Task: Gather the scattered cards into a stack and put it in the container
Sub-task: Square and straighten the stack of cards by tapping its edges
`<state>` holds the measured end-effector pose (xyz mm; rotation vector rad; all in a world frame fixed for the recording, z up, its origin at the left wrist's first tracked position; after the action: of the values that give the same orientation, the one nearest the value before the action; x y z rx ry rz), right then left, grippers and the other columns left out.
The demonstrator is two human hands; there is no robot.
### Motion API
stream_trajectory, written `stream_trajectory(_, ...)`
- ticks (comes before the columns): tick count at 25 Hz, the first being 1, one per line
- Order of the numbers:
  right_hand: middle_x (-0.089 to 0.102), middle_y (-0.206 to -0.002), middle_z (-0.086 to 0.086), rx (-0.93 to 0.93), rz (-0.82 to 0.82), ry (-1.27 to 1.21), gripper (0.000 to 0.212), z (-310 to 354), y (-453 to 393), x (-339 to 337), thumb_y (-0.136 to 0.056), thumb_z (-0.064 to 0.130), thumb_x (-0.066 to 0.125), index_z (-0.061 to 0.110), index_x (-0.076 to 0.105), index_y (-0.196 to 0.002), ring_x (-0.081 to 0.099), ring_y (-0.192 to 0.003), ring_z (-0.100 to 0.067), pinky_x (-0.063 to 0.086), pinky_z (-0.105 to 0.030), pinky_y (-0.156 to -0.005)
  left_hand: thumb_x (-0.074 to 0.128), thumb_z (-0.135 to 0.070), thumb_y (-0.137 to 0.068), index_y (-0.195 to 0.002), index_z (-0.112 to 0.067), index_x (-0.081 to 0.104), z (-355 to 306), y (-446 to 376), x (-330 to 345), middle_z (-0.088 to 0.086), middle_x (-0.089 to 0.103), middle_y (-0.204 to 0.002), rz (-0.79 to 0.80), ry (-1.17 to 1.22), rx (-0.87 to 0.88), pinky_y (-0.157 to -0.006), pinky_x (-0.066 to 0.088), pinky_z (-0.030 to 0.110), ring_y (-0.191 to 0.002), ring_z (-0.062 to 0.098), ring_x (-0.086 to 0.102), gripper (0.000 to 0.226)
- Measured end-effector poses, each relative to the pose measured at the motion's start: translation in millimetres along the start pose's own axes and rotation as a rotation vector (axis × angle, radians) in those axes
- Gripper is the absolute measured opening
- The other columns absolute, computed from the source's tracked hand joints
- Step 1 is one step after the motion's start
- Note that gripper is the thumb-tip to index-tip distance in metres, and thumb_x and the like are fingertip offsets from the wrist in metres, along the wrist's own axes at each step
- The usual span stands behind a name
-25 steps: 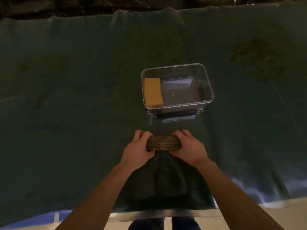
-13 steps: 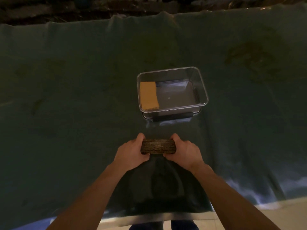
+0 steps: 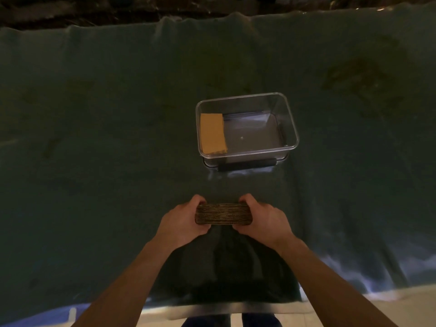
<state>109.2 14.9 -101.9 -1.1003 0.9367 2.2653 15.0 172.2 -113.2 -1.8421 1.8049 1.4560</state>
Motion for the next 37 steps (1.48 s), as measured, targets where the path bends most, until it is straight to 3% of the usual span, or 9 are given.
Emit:
stream_trajectory(6,0.069,-0.105,0.012,-0.085,-0.073,0.05,0.05,10.4,5.6,-20.8,-0.084,0.056,0.065,0.032,0.046,-0.124,0.067,-0.094,-0.008,0.055,-0.031,-0.083,0.074,-0.043,-0.079,-0.1,-0.047,0.039,-4.5,6.5,-17.5,-0.02,0.061,-0.083,-0.066,-0.014,0.037,-0.064,0.044,0.021,-0.078,-0.003,0.058,0.041)
stream_trajectory(11,0.068,-0.111,0.009,-0.028,0.03,0.027,0.053,3.2,3.9,-0.6,-0.086,0.053,0.065,0.033,0.04,-0.128,0.066,-0.098,-0.01,0.054,-0.032,-0.087,0.075,-0.038,-0.076,-0.105,-0.038,0.046,4.3,5.6,0.3,-0.014,0.068,-0.089,0.017,0.036,-0.011,-0.074,0.056,0.033,-0.081,0.002,0.063,0.041)
stream_trajectory(18,0.07,-0.102,0.01,-0.078,-0.062,0.078,0.048,10.4,10.1,-19.3,-0.087,0.054,0.062,0.031,0.045,-0.125,0.068,-0.089,-0.008,0.057,-0.032,-0.08,0.074,-0.039,-0.079,-0.105,-0.04,0.045,3.2,11.6,-12.9,-0.017,0.064,-0.082,-0.042,0.019,0.027,-0.065,0.049,0.024,-0.079,0.002,0.063,0.039)
stream_trajectory(23,0.069,-0.099,0.009,-0.047,0.026,0.046,0.049,8.6,11.7,2.4,-0.085,0.054,0.063,0.033,0.042,-0.124,0.068,-0.084,-0.008,0.059,-0.033,-0.079,0.072,-0.041,-0.076,-0.109,-0.04,0.046,11.3,18.4,5.4,-0.015,0.068,-0.091,0.014,0.012,-0.02,-0.072,0.054,0.031,-0.083,0.004,0.064,0.042)
stream_trajectory(30,0.071,-0.095,0.008,-0.078,-0.067,0.086,0.044,10.8,13.7,-13.9,-0.087,0.053,0.061,0.032,0.044,-0.122,0.069,-0.081,-0.009,0.059,-0.034,-0.075,0.072,-0.039,-0.078,-0.108,-0.04,0.046,7.2,21.1,-8.1,-0.017,0.065,-0.087,-0.056,0.026,0.014,-0.061,0.041,0.022,-0.08,0.002,0.06,0.039)
stream_trajectory(34,0.07,-0.098,0.008,-0.061,-0.016,0.077,0.044,9.8,18.1,0.0,-0.087,0.053,0.061,0.035,0.043,-0.123,0.069,-0.085,-0.01,0.058,-0.033,-0.077,0.072,-0.039,-0.076,-0.11,-0.041,0.046,13.3,25.7,2.5,-0.02,0.06,-0.085,-0.051,0.039,-0.005,-0.069,0.049,0.029,-0.08,0.004,0.06,0.043)
stream_trajectory(37,0.07,-0.099,0.008,-0.03,0.021,0.022,0.043,5.2,14.5,13.4,-0.086,0.05,0.061,0.036,0.042,-0.122,0.069,-0.088,-0.012,0.057,-0.035,-0.08,0.072,-0.04,-0.076,-0.114,-0.039,0.046,16.6,22.4,13.3,-0.022,0.055,-0.083,-0.036,0.048,0.001,-0.071,0.046,0.027,-0.082,0.003,0.058,0.045)
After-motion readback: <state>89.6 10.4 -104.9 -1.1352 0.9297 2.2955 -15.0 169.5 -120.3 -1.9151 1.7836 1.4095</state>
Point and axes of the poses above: each hand's wrist, its own y-axis away from the middle knuckle, its own x-axis out of the palm, z = x × y, the point moved 10 cm from there along -y, towards the middle knuckle
